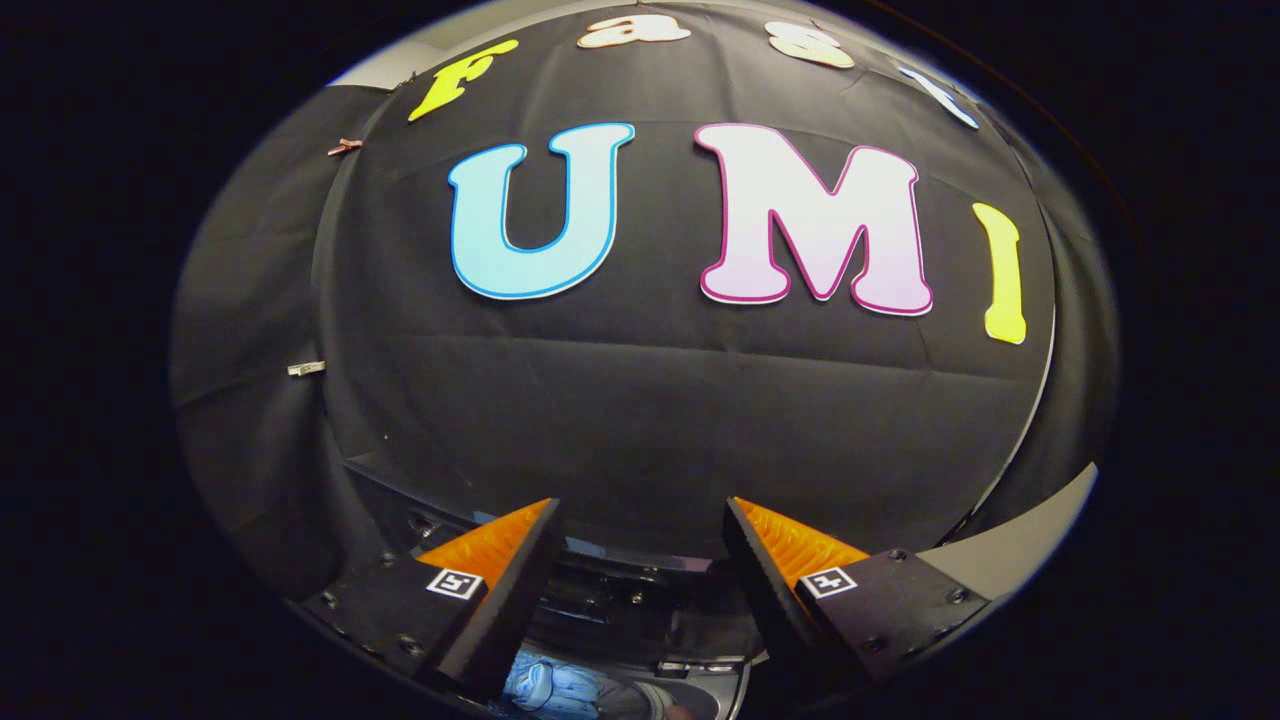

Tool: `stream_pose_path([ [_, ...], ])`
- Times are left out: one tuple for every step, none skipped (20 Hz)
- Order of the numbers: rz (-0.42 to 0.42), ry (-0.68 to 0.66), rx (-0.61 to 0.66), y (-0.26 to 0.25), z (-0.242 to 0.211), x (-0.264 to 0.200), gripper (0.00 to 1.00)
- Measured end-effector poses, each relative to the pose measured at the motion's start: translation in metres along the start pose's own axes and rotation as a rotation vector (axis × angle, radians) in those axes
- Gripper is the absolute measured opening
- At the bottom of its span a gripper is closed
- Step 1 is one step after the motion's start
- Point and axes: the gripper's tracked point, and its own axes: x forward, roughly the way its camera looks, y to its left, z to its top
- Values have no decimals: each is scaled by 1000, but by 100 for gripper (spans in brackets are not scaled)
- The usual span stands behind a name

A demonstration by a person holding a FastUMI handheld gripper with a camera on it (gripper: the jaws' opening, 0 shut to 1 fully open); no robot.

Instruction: Put the clothes into the washing machine and then close the washing machine lid.

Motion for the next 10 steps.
stream_pose_path([
  [3,7,3,-1,-2,0,99],
  [10,16,13,0,-3,-1,99],
  [17,27,25,-1,-4,-3,100],
  [10,39,43,-3,-6,-2,99],
  [-5,44,67,-7,-6,-4,100],
  [-10,48,78,-7,-6,-6,100],
  [-12,53,73,-8,-8,-7,98],
  [-14,54,73,-9,-9,-8,98],
  [-15,58,75,-8,-9,-10,98],
  [-16,62,74,-7,-11,-14,99],
])
